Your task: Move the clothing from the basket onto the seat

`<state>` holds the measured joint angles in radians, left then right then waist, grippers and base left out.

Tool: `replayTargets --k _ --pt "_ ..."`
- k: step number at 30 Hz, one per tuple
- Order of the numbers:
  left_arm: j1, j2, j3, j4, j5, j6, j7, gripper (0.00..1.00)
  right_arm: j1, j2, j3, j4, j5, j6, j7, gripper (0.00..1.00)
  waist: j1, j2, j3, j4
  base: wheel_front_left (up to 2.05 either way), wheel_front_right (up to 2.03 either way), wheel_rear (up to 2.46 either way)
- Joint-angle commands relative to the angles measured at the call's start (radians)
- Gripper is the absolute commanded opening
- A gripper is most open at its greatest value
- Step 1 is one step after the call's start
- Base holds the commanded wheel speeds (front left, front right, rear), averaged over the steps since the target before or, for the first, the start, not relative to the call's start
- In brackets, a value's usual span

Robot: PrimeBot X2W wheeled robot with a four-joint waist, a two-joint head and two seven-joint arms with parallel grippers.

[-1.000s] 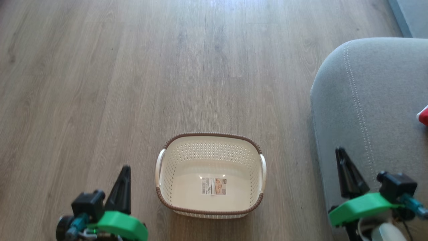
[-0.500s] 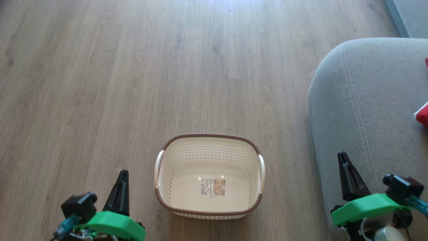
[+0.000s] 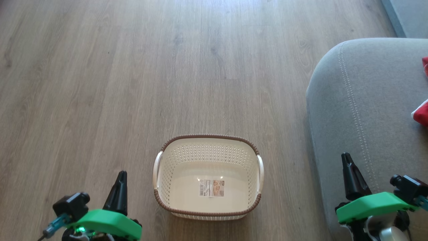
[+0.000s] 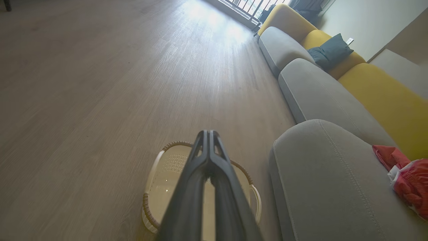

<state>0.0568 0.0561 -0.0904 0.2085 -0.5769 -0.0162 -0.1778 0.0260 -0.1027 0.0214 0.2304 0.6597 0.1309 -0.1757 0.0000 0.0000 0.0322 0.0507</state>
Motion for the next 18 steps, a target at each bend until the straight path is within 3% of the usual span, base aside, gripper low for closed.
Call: replayTargets --k 1,18 --pt "-0.056 0.007 0.025 -0.029 -0.025 -0.008 0.003 0.00 -0.052 -0.005 -0.007 -0.027 0.026 0.000 0.007 0.00 0.0000 0.0000 0.000 -0.001 0.00 0.00 0.00" --pt "-0.076 0.009 0.052 -0.017 -0.225 -0.028 0.053 0.00 -0.067 0.002 -0.026 -0.020 0.208 0.000 0.057 0.00 0.0000 0.0000 -0.006 -0.010 0.00 0.00 0.00"
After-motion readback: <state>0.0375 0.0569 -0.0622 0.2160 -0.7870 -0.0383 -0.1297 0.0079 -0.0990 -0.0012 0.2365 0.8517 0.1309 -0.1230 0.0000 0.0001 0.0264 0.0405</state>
